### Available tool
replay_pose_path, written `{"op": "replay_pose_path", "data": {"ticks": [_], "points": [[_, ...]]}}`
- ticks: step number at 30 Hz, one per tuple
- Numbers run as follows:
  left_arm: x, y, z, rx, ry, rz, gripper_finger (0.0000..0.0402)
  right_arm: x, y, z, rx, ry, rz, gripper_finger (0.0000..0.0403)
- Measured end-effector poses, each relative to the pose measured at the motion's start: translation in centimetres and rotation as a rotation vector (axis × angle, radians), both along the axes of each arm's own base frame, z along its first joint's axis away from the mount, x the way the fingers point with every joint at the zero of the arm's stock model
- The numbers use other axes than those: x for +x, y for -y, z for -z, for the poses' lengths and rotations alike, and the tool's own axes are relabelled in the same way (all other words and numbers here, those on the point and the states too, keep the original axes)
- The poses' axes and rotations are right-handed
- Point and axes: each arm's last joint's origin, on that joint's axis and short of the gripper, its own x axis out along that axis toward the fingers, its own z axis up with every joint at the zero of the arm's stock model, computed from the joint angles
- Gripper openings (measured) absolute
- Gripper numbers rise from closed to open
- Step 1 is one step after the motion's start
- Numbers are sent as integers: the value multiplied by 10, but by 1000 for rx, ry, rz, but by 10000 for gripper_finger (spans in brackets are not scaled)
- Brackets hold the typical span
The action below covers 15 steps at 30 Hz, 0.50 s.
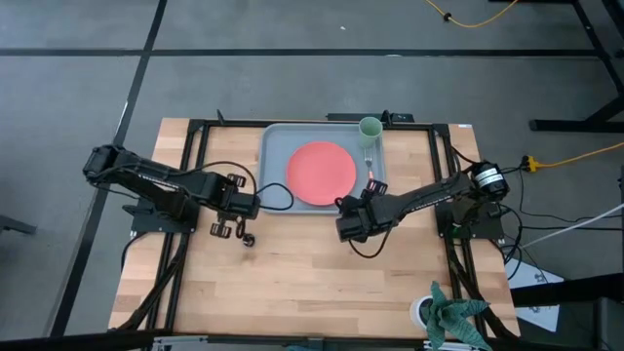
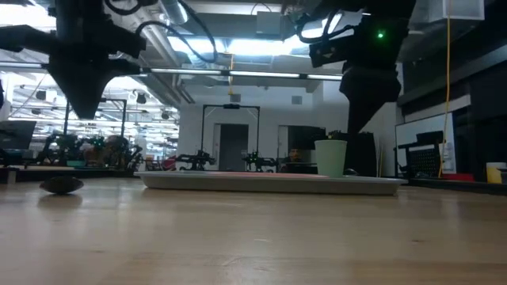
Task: Pick and place plate/cup/fork/spoon on tray
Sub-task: Put the black spoon on the blue tray on the left side of the orange plate
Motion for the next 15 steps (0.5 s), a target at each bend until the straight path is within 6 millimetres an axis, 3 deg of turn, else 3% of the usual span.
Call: {"op": "replay_pose_path", "data": {"ticks": [9, 15], "points": [[-10, 0, 47, -21, -35, 143, 84, 1, 1, 0, 4, 11, 9, 196], [-9, 1, 50, -25, -20, 213, 85, 2, 0, 0, 10, 32, 28, 196]]}}
